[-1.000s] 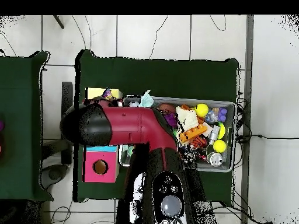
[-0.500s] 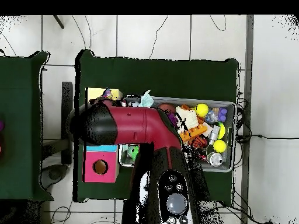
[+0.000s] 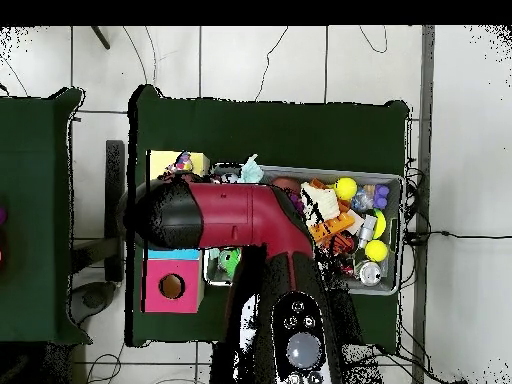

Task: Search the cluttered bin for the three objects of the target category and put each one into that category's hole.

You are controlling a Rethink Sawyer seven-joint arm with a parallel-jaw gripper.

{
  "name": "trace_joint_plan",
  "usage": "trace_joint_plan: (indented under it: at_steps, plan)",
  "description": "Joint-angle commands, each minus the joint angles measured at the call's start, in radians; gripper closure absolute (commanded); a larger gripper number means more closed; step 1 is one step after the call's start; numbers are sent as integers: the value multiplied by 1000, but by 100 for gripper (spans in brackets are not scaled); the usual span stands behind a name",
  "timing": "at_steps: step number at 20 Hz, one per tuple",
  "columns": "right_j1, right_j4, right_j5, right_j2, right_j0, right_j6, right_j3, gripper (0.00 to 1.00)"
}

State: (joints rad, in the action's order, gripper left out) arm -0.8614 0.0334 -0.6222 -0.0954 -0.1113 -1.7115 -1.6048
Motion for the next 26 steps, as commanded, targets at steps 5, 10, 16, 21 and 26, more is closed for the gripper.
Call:
trace_joint_plan:
  at_steps: [5,10,16,21,26]
  plan:
    - [43,-114,-34,133,69,-414,-80,100]
    - [68,-174,-52,182,99,-469,-62,100]
    - [78,-260,-18,231,121,-600,-87,100]
    - [78,-274,-4,253,133,-628,-92,100]
    - [86,-303,6,288,162,-710,-97,100]
